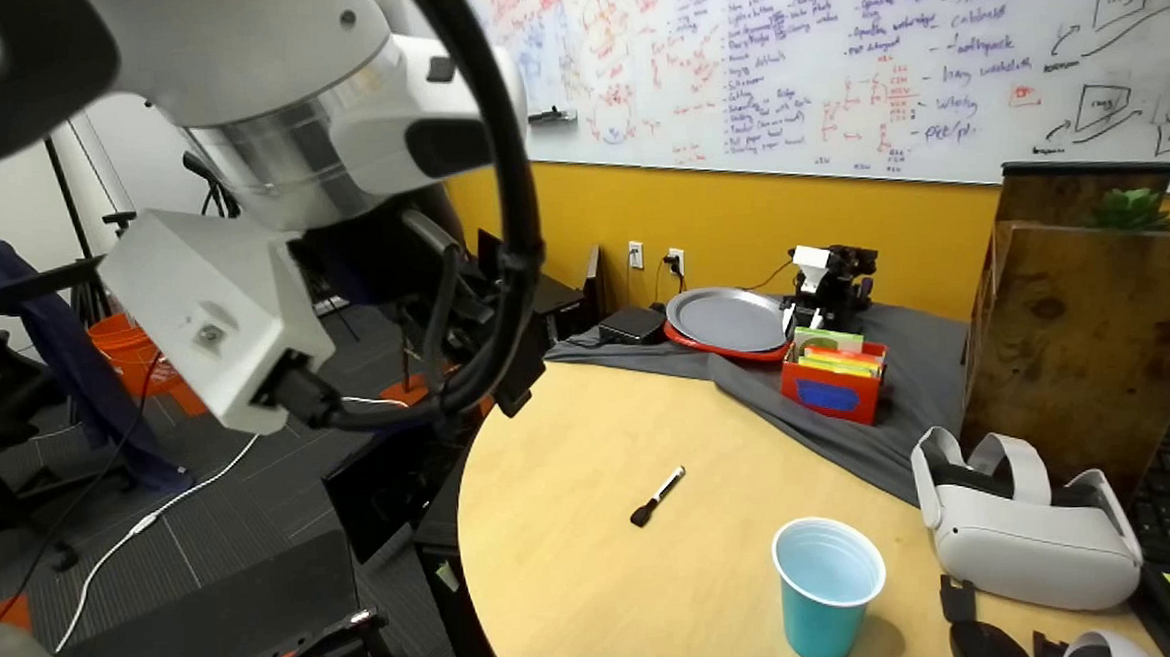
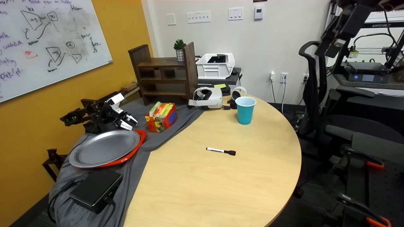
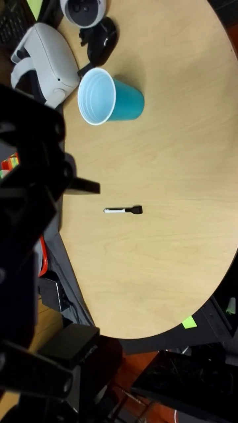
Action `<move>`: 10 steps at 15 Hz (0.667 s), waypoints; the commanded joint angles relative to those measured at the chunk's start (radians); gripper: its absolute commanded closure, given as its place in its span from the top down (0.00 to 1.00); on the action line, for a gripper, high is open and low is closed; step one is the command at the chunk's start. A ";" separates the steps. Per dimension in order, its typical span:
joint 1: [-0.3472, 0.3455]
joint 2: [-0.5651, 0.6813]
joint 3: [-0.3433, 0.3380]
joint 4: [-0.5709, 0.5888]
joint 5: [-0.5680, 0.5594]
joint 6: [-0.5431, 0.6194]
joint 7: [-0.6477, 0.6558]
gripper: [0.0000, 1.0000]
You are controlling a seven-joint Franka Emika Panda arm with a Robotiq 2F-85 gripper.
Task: Move the black marker to the left side of the table
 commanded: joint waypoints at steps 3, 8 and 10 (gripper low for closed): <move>0.041 0.094 0.061 0.010 -0.001 0.147 0.009 1.00; 0.105 0.200 0.089 0.026 0.011 0.267 0.005 1.00; 0.119 0.249 0.110 0.025 -0.003 0.355 0.007 1.00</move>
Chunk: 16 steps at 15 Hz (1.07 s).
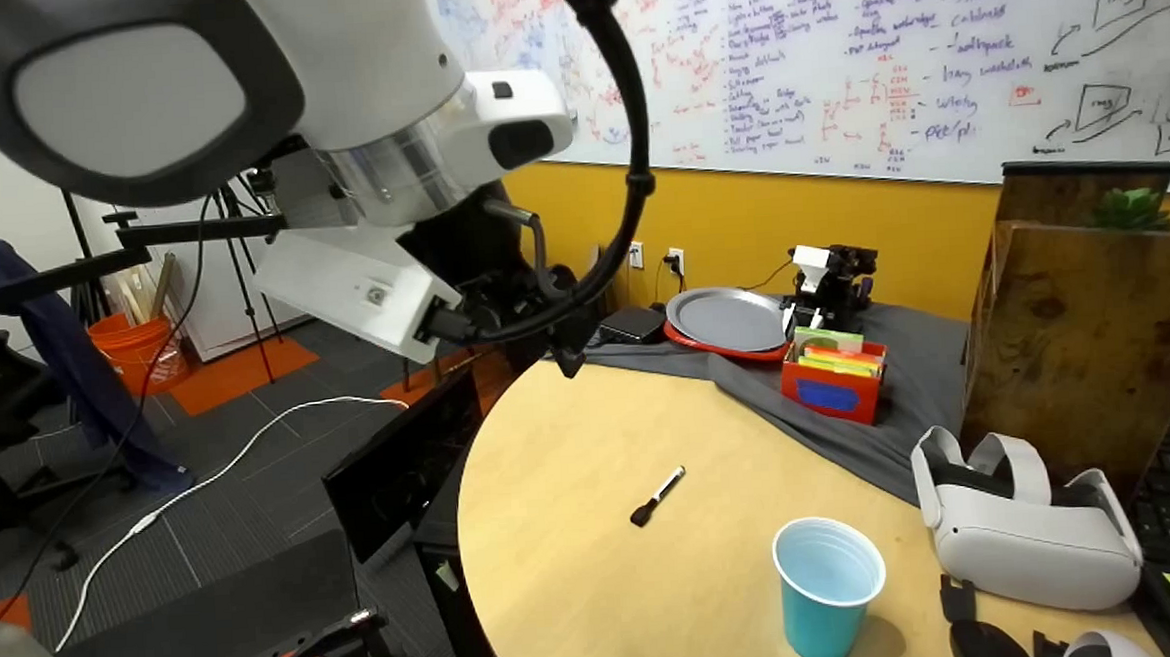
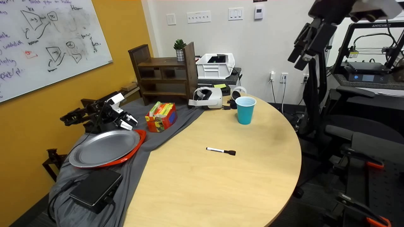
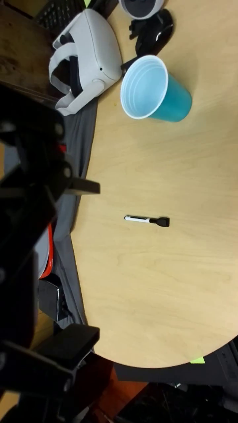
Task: Move the black marker to the left side of the table
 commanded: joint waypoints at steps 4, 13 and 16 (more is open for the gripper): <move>0.058 0.212 0.036 0.057 0.002 0.222 -0.005 1.00; 0.143 0.482 0.036 0.142 0.099 0.406 -0.105 1.00; 0.204 0.549 0.008 0.162 0.206 0.491 -0.221 1.00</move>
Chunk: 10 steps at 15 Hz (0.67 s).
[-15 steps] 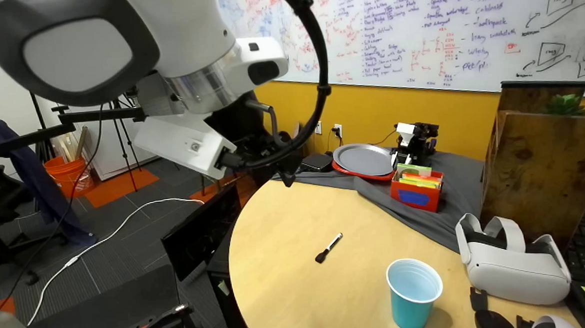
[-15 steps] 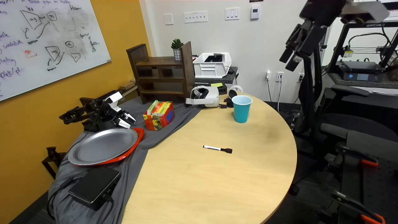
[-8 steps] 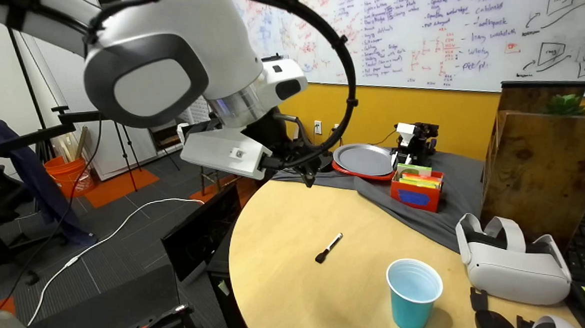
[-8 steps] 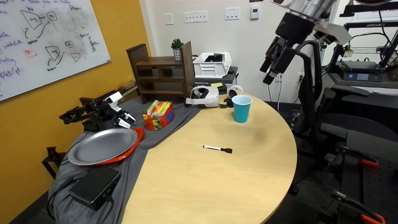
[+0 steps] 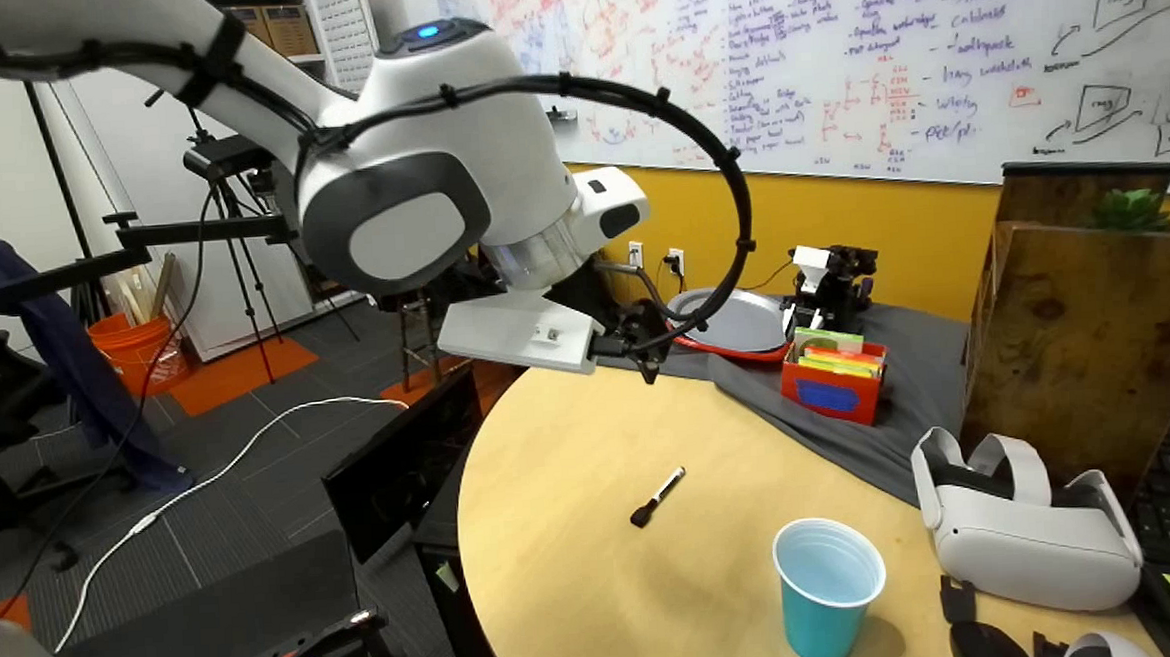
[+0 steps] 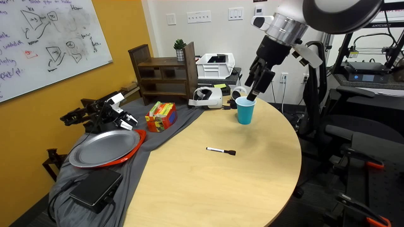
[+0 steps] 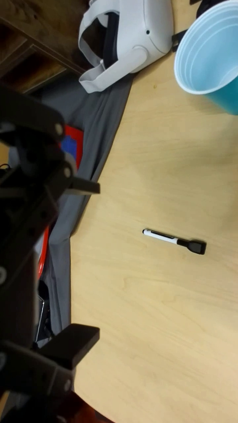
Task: Move the black marker to the left side of the table
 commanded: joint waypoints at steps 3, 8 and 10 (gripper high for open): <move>0.112 0.129 -0.035 0.075 0.256 0.110 -0.233 1.00; 0.112 0.135 -0.014 0.075 0.333 0.084 -0.282 1.00; 0.113 0.143 -0.015 0.081 0.334 0.084 -0.282 1.00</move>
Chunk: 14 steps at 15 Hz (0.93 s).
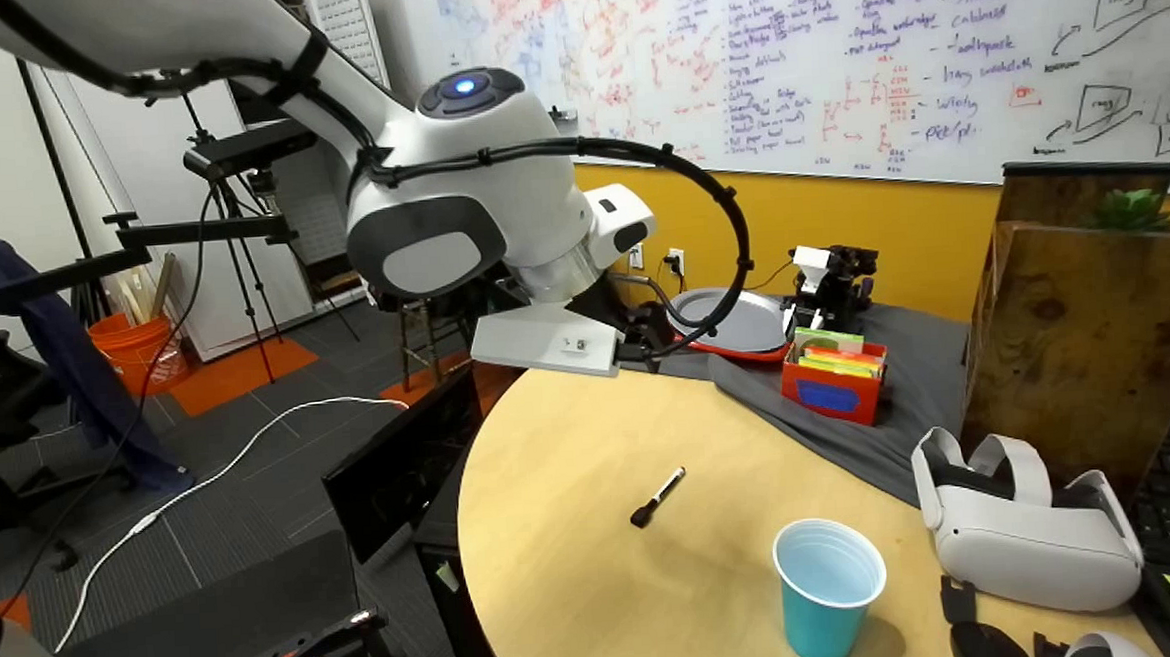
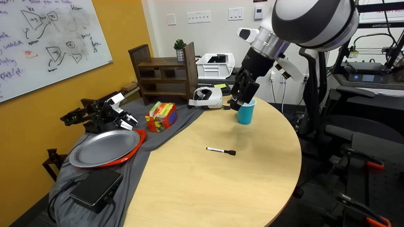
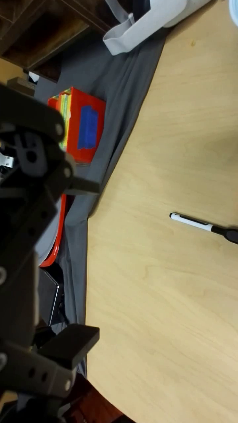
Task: Move the black marker to the left side of the table
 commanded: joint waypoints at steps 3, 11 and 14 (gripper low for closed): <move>-0.003 0.000 0.000 -0.013 -0.007 0.035 0.024 1.00; 0.018 0.043 0.011 -0.014 0.228 0.114 -0.031 1.00; 0.024 0.081 0.016 0.018 0.350 0.101 -0.113 1.00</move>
